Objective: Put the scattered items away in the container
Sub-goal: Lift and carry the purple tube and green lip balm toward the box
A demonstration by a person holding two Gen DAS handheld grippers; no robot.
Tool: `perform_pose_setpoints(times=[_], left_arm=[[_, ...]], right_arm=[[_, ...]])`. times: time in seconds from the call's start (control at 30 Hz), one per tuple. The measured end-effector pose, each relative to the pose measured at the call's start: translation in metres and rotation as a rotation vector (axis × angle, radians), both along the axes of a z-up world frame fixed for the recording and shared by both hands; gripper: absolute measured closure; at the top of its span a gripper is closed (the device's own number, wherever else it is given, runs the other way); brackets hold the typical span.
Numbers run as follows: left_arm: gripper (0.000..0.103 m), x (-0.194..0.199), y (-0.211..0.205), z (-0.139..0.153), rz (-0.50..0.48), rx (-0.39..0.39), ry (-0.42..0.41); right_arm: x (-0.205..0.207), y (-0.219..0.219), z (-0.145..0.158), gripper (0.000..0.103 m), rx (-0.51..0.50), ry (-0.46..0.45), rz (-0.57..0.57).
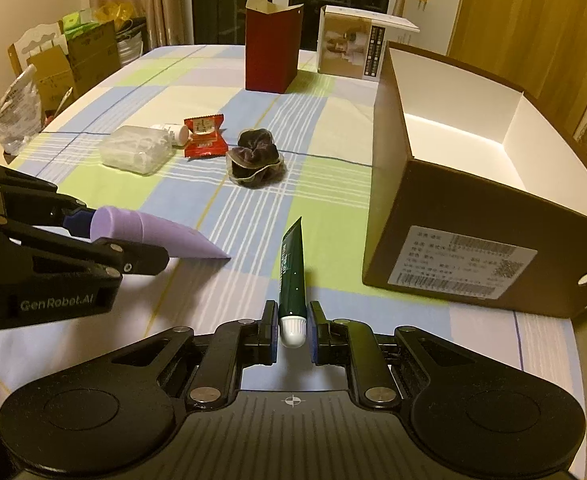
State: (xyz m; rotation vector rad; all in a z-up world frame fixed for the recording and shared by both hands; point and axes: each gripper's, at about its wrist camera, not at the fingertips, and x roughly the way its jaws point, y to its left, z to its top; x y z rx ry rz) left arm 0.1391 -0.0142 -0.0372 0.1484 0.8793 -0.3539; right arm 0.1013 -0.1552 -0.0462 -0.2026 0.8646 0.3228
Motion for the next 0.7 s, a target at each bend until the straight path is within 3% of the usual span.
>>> perform_pose_setpoints(times=[0.2, 0.6, 0.7], left_arm=[[0.078, -0.006, 0.002, 0.000, 0.000, 0.007, -0.004], [0.077, -0.011, 0.003, -0.026, -0.009, 0.050, 0.085], [0.067, -0.015, 0.004, -0.029, -0.014, 0.071, 0.093]], right_arm=[[-0.003, 0.002, 0.000, 0.087, -0.003, 0.001, 0.004], [0.002, 0.004, -0.011, 0.087, 0.002, 0.025, 0.002], [0.004, 0.004, -0.011, 0.086, 0.009, 0.025, -0.002]])
